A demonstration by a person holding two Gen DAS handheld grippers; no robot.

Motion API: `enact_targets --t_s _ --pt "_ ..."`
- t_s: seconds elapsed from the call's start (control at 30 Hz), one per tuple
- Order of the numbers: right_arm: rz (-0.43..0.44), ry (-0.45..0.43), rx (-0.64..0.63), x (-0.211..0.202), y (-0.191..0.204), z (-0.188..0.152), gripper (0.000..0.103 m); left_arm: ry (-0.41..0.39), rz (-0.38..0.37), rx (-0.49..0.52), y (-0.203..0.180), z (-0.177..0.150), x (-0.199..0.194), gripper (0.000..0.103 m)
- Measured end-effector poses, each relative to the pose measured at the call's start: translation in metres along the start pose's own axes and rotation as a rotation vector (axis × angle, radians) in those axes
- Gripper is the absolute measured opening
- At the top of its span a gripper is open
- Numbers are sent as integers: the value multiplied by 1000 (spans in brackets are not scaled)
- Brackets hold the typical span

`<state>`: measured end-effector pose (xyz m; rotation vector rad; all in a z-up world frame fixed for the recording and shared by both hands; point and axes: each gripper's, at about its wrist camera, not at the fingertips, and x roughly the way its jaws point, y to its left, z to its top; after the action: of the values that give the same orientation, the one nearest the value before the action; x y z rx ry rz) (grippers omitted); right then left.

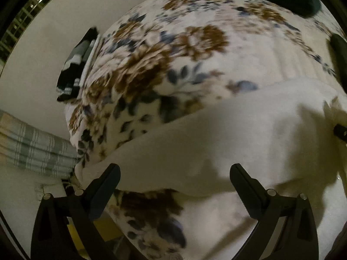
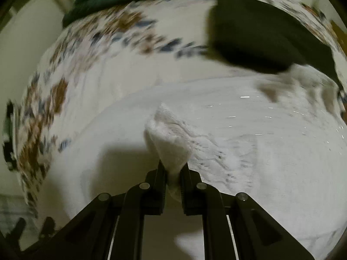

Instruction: Fold small clothes

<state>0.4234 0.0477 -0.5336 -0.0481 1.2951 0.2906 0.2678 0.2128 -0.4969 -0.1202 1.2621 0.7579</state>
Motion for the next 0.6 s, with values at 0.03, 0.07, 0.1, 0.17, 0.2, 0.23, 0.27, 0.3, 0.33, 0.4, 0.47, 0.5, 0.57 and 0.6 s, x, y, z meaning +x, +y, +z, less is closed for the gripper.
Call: enact_targets --t_s 0.03,0.07,0.1,0.17,0.2,0.23,0.27,0.3,0.33,0.4,0.47,0.5,0.57,0.6 --pt "-12 22 -13 3 -1 -3 12 9 -1 -12 6 0 5 103" --pt "-14 40 -19 7 0 -4 17 21 -3 -24 11 -1 10 103" --pt "10 55 -6 7 -3 -4 18 29 -9 -36 17 0 12 103" --pt "130 87 52 -2 -19 -6 44 38 -24 -61 30 -1 17 103" --pt "193 96 101 -8 -31 -10 71 42 -32 -67 36 -3 18 103" --pt "213 91 142 -16 -44 -15 79 48 -48 -74 43 -5 20 103" --pt "213 80 184 -26 -56 -22 83 54 -54 -73 47 -7 22 103" --pt "206 84 203 -31 -65 -26 83 67 -61 -68 52 -11 25 103" --pt "191 96 223 -36 -75 -29 83 80 -70 -66 57 -14 28 103" --pt "165 117 276 -45 -95 -42 83 117 -103 -83 72 -24 34 103" --pt "130 137 307 -52 -112 -54 83 151 -150 -136 90 -34 38 103" --pt "117 140 312 -55 -121 -58 83 178 -189 -179 101 -39 42 103" --pt "67 149 323 -61 -141 -68 83 231 -252 -278 122 -50 52 103" --pt "48 155 329 -60 -148 -73 83 257 -288 -350 135 -57 60 103"
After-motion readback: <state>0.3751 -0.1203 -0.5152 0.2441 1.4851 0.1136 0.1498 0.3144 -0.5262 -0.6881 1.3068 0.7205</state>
